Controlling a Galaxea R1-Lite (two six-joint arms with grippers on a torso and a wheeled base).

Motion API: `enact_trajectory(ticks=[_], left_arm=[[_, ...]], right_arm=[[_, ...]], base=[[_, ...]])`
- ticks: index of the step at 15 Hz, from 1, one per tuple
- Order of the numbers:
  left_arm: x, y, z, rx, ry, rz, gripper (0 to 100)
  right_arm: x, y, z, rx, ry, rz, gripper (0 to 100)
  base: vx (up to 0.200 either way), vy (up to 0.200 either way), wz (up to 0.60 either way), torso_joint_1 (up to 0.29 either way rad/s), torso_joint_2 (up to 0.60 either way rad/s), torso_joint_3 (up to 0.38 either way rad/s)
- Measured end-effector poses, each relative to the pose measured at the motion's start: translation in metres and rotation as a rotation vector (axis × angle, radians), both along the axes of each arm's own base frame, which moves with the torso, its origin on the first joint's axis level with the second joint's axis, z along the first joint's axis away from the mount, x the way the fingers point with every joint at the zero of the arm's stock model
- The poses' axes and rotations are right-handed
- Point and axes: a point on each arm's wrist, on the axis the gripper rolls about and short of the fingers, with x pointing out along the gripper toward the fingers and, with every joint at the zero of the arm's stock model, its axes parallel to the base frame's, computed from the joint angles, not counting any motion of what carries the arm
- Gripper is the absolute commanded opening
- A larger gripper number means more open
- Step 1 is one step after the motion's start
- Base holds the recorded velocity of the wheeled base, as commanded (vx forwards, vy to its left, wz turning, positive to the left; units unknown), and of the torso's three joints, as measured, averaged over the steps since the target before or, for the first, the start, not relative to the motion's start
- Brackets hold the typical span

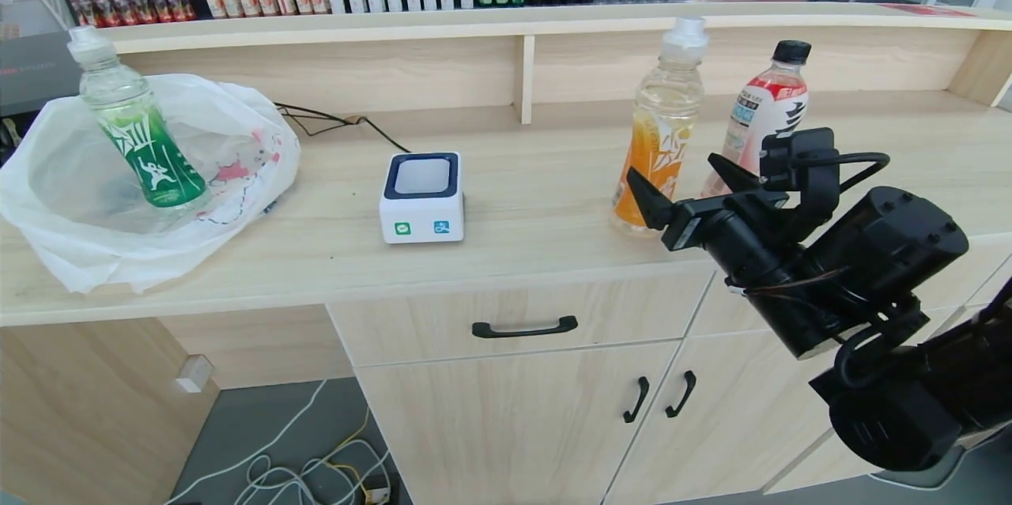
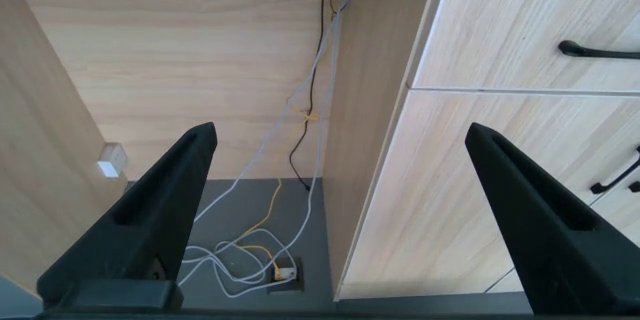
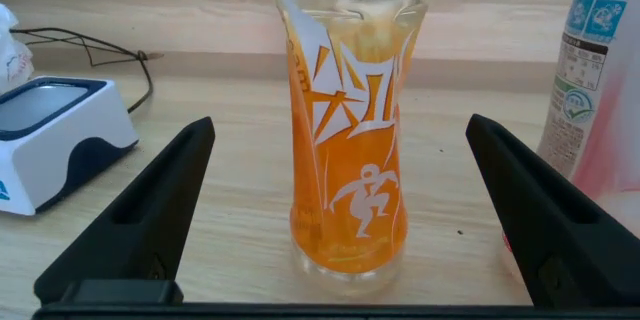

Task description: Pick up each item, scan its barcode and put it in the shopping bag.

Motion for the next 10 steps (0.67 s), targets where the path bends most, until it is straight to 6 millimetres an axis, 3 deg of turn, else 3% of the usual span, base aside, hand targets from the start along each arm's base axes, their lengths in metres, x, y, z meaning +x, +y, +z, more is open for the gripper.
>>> enact_trajectory(ticks=[7, 10], left_arm=[[0.000, 0.000, 0.000, 0.004, 0.000, 0.000, 100], [0.000, 0.000, 0.000, 0.004, 0.000, 0.000, 100]], right_arm=[[0.021, 0.004, 0.020, -0.018, 0.044, -0.013, 100], [0.027, 0.004, 0.019, -0.024, 0.062, -0.021, 100]], base=[[0.000, 0.000, 0.00, 0.000, 0.00, 0.000], [0.000, 0.000, 0.00, 0.000, 0.00, 0.000]])
